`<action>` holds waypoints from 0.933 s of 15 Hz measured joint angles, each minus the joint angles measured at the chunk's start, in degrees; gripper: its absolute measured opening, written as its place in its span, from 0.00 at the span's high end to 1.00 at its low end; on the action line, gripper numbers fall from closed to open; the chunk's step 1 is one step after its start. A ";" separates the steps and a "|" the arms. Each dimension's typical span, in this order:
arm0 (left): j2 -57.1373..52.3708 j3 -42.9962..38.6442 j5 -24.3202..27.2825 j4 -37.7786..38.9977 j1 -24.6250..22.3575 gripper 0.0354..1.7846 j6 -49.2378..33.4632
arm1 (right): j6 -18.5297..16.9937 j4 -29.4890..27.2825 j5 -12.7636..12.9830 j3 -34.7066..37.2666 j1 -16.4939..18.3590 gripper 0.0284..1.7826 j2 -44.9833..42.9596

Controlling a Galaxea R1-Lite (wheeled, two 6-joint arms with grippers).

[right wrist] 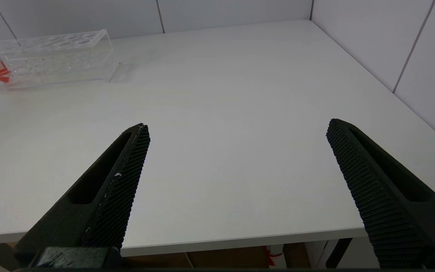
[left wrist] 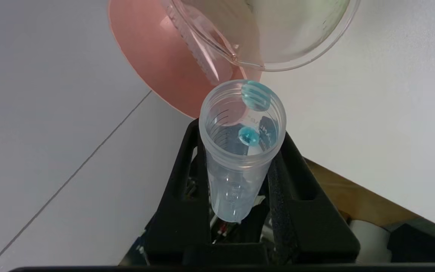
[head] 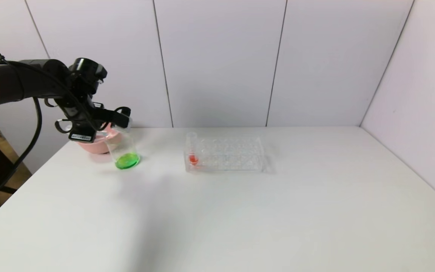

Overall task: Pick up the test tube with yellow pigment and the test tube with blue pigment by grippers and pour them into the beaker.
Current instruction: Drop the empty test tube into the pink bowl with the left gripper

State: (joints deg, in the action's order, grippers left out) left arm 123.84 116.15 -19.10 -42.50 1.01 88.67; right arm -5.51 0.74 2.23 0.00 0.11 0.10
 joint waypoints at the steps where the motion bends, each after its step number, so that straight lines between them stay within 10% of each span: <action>1: -0.55 -0.02 2.96 -0.06 -0.88 0.76 -2.68 | 0.00 0.00 -0.02 0.00 0.00 0.04 0.00; 9: -5.46 -1.35 33.73 8.11 -9.56 0.76 -45.92 | 0.02 0.00 0.00 0.00 0.02 0.04 0.00; 14: -5.11 -8.22 36.79 33.99 -12.14 0.76 -73.02 | 0.02 0.02 0.00 0.00 0.00 0.04 0.00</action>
State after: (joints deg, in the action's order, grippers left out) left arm 118.74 107.94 17.69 -8.51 -11.13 15.65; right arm -5.49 0.77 2.23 0.00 0.11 0.10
